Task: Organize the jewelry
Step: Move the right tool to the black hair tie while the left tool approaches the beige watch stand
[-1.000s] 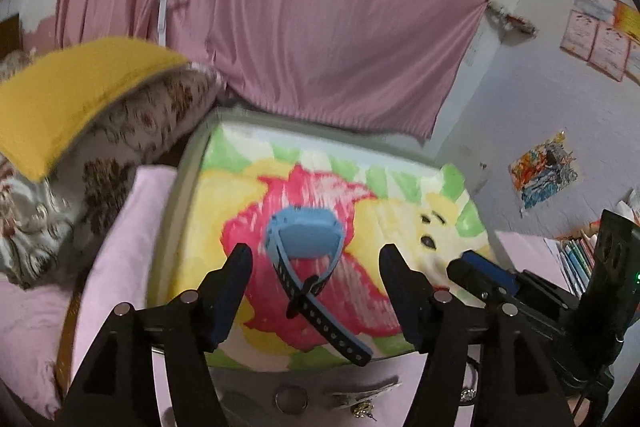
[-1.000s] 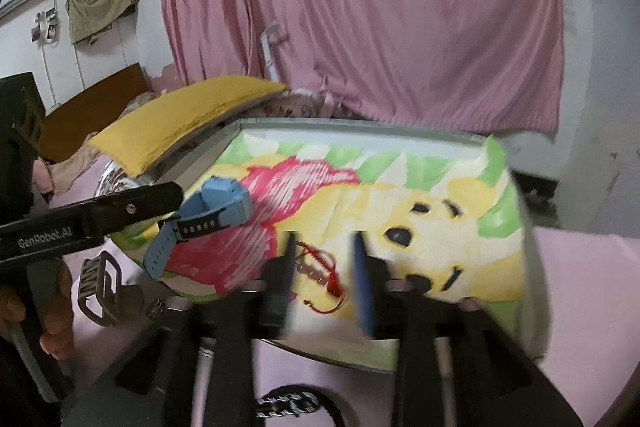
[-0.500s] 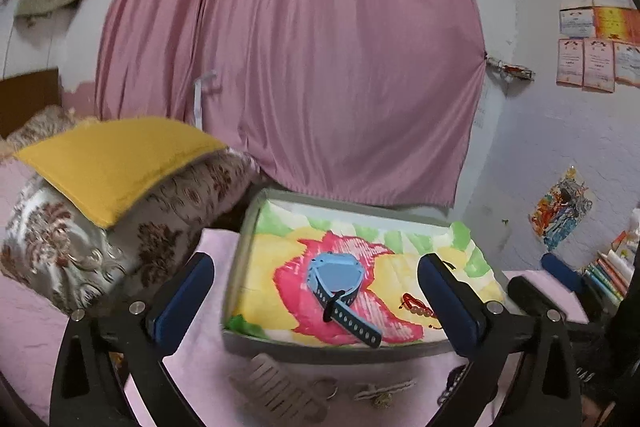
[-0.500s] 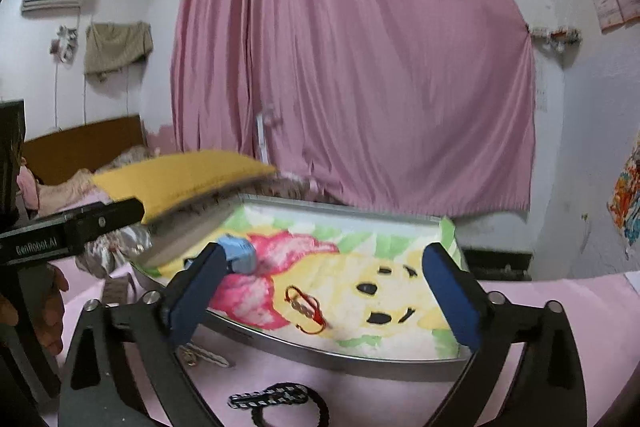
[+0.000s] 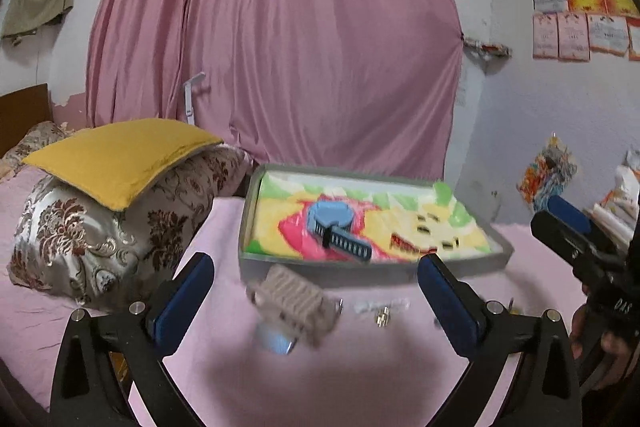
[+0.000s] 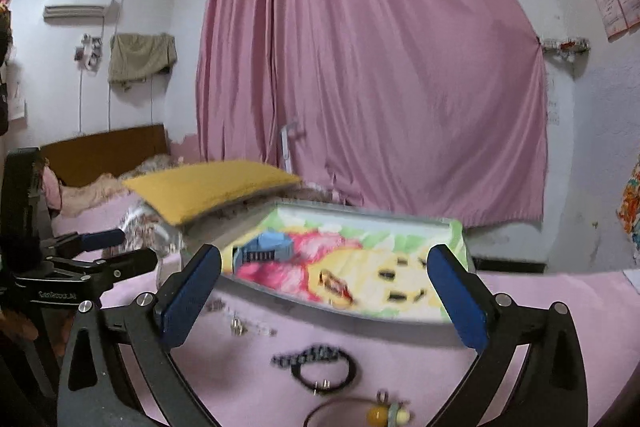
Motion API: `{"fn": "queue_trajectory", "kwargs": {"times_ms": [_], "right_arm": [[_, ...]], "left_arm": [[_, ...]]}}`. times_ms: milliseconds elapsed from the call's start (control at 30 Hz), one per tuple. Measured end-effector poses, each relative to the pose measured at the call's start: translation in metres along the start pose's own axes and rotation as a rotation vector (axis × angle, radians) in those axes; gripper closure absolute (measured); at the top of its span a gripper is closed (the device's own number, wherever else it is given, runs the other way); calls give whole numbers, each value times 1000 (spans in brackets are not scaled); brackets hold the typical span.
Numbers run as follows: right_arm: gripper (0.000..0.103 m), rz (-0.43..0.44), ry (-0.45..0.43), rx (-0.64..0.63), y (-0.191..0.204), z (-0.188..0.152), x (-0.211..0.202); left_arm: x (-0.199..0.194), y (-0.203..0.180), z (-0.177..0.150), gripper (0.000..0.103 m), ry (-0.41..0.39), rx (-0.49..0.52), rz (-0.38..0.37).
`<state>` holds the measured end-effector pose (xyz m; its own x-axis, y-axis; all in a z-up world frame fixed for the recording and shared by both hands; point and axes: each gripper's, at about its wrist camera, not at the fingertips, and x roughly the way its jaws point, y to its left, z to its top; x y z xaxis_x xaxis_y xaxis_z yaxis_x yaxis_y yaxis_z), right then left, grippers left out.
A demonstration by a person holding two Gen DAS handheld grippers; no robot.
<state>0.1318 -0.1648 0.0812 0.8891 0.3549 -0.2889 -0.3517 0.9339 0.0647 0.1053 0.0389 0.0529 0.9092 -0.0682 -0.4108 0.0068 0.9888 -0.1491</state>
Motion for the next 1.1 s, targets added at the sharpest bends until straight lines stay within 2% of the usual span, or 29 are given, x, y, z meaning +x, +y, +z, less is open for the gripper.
{"fn": "queue_trajectory", "kwargs": {"times_ms": [167, 467, 533, 600, 667, 800, 900, 1100], "right_arm": [[2, 35, 123, 42, -3, -14, 9], [3, 114, 356, 63, -14, -39, 38], [12, 115, 394, 41, -14, -42, 46], [29, 110, 425, 31, -14, -42, 53], [33, 115, 457, 42, -18, -44, 59], [54, 124, 478, 46, -20, -44, 67], [60, 139, 489, 21, -15, -44, 69], [60, 88, 511, 15, -20, -44, 76]], "left_arm": [[5, 6, -14, 1, 94, 0, 1], [28, 16, -24, 1, 259, -23, 55], [33, 16, -25, 1, 287, -29, 61], [37, 15, -24, 1, 301, -31, 79], [40, 14, -23, 1, 301, -29, 106], [44, 9, -23, 4, 303, -9, 106], [46, 5, -21, 9, 307, -7, 96], [57, -3, -16, 12, 325, 11, 101]]}}
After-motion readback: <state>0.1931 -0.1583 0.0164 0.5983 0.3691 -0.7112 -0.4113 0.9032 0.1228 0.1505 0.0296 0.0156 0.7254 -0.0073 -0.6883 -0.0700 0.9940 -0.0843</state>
